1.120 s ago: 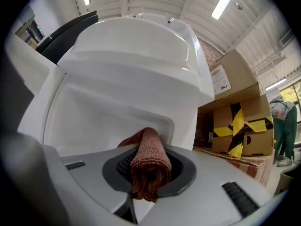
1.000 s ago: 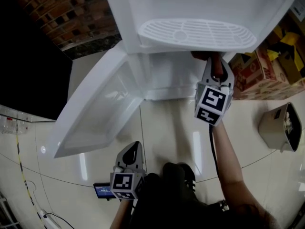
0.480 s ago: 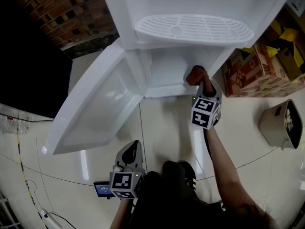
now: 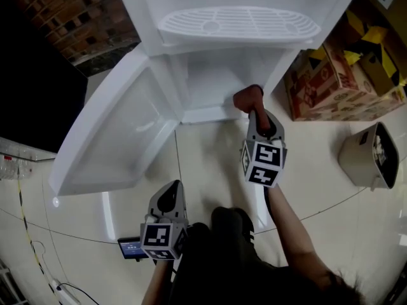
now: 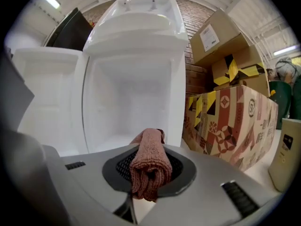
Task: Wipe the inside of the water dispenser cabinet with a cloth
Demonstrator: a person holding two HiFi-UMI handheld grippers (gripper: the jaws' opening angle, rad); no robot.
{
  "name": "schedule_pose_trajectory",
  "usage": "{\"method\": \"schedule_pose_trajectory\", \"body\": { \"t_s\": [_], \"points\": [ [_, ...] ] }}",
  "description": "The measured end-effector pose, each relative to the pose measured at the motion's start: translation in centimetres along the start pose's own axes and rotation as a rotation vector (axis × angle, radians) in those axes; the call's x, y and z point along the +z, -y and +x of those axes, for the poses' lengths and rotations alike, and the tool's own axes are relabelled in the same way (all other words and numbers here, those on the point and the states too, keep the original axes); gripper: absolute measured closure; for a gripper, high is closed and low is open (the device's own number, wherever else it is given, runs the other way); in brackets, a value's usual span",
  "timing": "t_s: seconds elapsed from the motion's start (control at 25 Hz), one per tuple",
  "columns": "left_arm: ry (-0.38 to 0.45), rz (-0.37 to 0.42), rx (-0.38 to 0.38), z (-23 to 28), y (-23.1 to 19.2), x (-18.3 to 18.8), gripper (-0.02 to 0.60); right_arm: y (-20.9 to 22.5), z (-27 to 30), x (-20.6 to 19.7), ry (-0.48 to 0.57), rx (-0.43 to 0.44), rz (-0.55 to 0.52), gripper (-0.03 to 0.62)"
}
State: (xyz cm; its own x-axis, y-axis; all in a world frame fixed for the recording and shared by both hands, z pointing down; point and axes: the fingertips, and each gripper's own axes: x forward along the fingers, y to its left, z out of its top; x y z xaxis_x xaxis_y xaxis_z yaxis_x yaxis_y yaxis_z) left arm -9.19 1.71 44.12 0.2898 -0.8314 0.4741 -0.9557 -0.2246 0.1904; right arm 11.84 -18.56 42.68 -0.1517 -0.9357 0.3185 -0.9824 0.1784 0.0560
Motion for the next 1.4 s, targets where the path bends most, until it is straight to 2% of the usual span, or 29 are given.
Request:
{"method": "schedule_pose_trajectory", "body": {
  "t_s": [0.28,0.48,0.68,0.84,1.04,1.4],
  "points": [
    [0.041,0.036,-0.018,-0.3,2.2,1.4,0.601,-2.6,-6.9,-0.8,-0.006,0.122,0.136,0.513],
    [0.095,0.09,-0.025,0.4,3.4,3.7,0.601,-3.1,-11.1,-1.9,-0.019,0.162,0.14,0.513],
    [0.133,0.191,-0.058,2.7,5.2,6.3,0.601,-4.1,-13.5,-1.7,-0.003,0.199,0.128,0.513],
    [0.169,0.177,-0.075,3.1,7.5,7.0,0.601,-4.3,-15.1,-1.5,0.014,0.216,0.104,0.513],
    [0.143,0.22,-0.124,3.0,10.5,6.6,0.601,-4.7,-16.3,-0.3,0.032,0.252,0.127,0.513],
    [0.116,0.187,-0.114,3.0,10.6,4.8,0.601,-5.6,-16.6,-1.2,0.01,0.291,0.105,0.519]
  ]
}}
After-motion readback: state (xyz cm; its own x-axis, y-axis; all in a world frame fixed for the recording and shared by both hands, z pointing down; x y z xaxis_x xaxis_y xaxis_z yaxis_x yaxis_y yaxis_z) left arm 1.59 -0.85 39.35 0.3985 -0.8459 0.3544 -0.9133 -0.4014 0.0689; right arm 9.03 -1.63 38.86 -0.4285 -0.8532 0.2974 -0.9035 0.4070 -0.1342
